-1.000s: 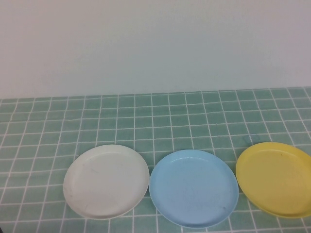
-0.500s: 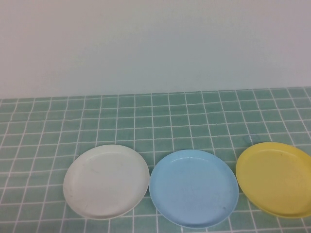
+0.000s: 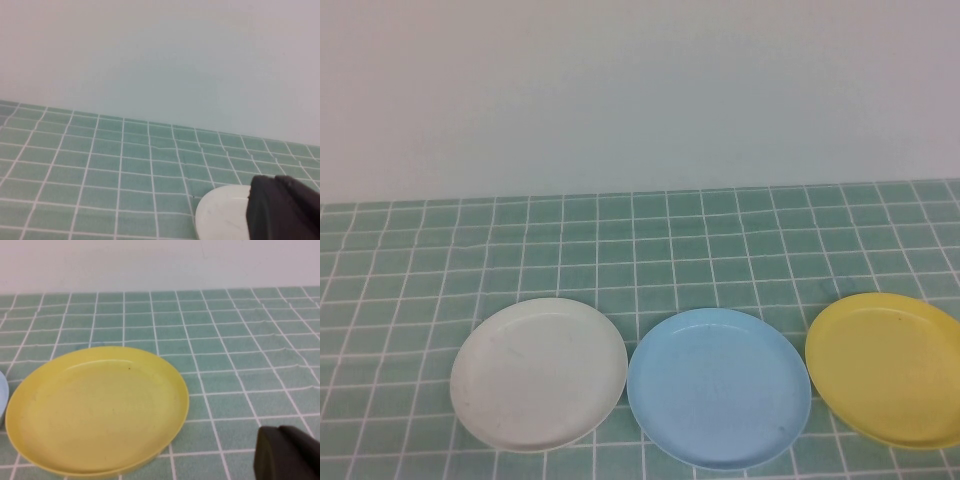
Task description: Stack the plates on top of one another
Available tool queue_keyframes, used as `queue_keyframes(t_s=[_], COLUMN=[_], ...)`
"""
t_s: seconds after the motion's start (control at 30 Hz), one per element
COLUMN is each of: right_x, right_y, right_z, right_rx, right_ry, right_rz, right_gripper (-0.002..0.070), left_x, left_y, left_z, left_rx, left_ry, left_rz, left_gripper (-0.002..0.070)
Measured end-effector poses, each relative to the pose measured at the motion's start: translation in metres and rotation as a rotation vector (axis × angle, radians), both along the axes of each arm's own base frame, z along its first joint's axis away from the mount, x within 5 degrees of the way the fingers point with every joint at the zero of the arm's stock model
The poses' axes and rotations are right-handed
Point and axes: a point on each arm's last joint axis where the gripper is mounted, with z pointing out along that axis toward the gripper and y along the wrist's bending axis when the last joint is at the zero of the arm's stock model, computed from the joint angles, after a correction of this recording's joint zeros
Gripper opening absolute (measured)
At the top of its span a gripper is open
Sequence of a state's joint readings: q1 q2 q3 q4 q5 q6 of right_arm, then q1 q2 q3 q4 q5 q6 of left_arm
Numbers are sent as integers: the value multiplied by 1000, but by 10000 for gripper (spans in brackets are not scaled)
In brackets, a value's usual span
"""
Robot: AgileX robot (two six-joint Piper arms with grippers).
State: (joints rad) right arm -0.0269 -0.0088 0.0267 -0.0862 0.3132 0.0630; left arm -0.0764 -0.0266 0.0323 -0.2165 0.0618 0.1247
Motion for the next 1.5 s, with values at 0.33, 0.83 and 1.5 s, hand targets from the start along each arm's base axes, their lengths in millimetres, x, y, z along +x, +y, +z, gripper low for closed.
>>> queue_keyframes(t_s=[0.33, 0.83, 1.5], right_x=[1, 3, 4], right_y=[0, 1, 2], right_z=[4, 16, 26], right_rx=[16, 4, 80], right_ry=[-46, -175, -297], right_rz=[-1, 9, 13], right_gripper=[-2, -2, -2], left_x=[0, 0, -4], left_y=[1, 2, 1], left_z=[4, 8, 29], left_rx=[-6, -76, -355], left_ry=[-45, -86, -101], left_rz=[10, 18, -15], left_gripper=[0, 0, 0])
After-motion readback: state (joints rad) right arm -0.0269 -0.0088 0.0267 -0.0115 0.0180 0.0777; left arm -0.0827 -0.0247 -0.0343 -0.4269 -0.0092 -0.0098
